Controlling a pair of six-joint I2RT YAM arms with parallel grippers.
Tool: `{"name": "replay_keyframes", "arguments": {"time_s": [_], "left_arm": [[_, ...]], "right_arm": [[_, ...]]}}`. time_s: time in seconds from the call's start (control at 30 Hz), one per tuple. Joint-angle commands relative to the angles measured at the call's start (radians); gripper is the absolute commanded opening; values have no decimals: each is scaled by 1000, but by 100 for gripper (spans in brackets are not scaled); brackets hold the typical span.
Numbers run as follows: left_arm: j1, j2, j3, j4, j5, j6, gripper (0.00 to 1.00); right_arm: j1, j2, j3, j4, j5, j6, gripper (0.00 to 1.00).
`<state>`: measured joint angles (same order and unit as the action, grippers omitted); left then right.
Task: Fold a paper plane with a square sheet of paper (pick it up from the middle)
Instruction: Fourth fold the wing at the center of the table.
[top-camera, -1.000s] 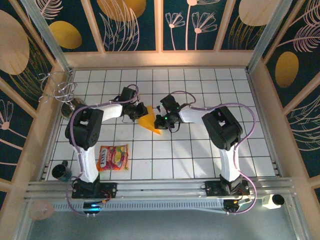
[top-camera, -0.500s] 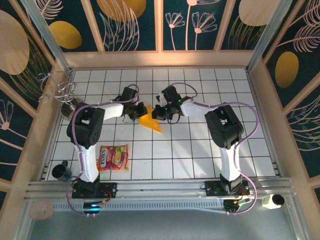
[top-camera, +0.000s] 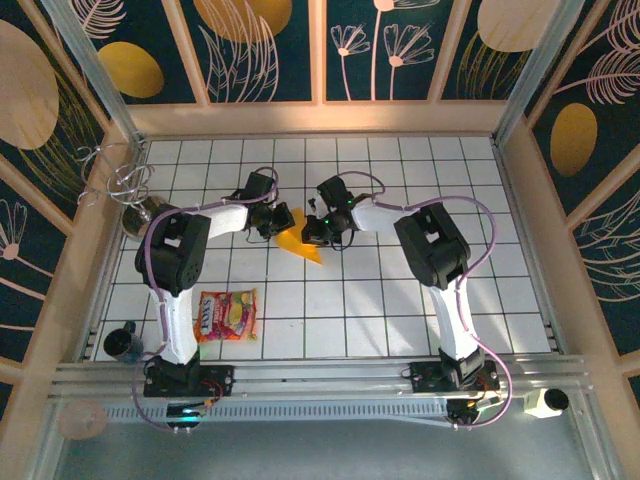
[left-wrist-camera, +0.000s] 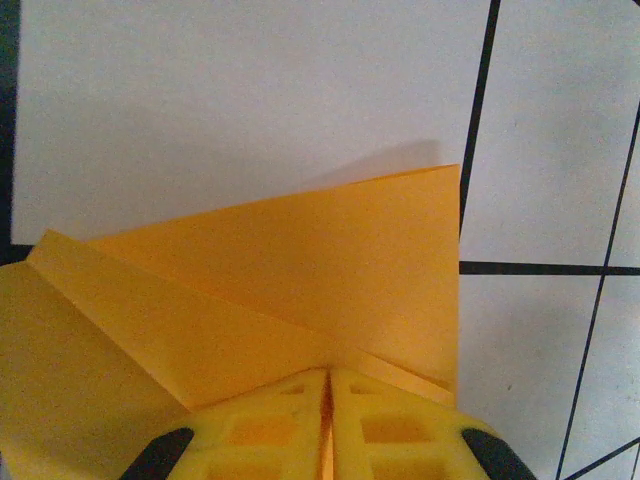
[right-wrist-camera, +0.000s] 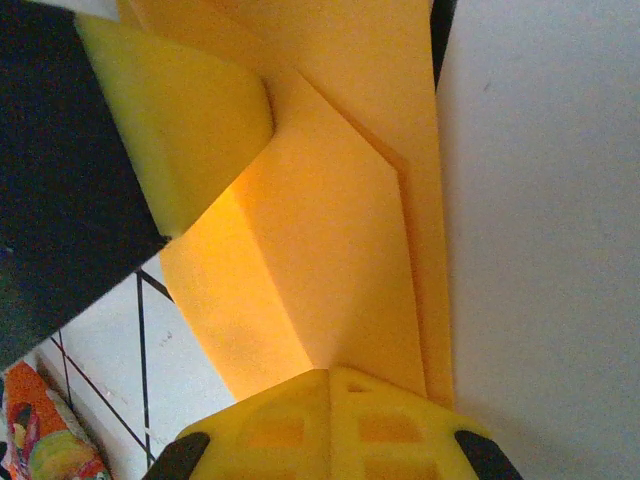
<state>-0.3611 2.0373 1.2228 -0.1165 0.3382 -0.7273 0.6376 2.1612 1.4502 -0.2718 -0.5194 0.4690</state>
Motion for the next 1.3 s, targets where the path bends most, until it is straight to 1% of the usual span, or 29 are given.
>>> {"name": "replay_keyframes", "arguments": {"time_s": [0.0, 0.13, 0.33, 0.5, 0.67, 0.77, 0.87, 0.97, 1.03, 1.1, 1.2, 1.27], "left_arm": [[5, 77, -26, -123, -115, -5, 10], [5, 77, -28, -129, -126, -3, 10], [5, 77, -28, -129, -126, 2, 10], [5, 67, -25, -124, -117, 2, 11], [5, 49, -17, -104, -83, 3, 13], [5, 23, -1, -65, -33, 11, 17], [5, -26, 20, -13, 37, 8, 22], [7, -97, 19, 49, 76, -18, 31], [10, -143, 2, 85, 83, -44, 38], [21, -186, -38, 127, 87, -80, 45], [51, -244, -127, 210, 95, -143, 48], [74, -275, -198, 274, 109, -189, 50]], "right_arm": [[8, 5, -14, -64, 11, -43, 0], [10, -43, -85, -101, -8, -87, 0], [9, -133, -214, -152, -2, -123, 0], [7, -202, -283, -193, 13, -138, 0], [1, -255, -325, -204, 39, -135, 0], [-12, -303, -321, -139, 39, -116, 2], [-35, -352, -319, 3, 30, -59, 7], [-58, -357, -315, 149, 10, -1, 18], [-70, -334, -297, 206, 9, 18, 24], [-79, -289, -257, 228, 18, 18, 29], [-79, -208, -174, 216, 24, -24, 34], [-80, -149, -103, 178, 21, -56, 35]]}}
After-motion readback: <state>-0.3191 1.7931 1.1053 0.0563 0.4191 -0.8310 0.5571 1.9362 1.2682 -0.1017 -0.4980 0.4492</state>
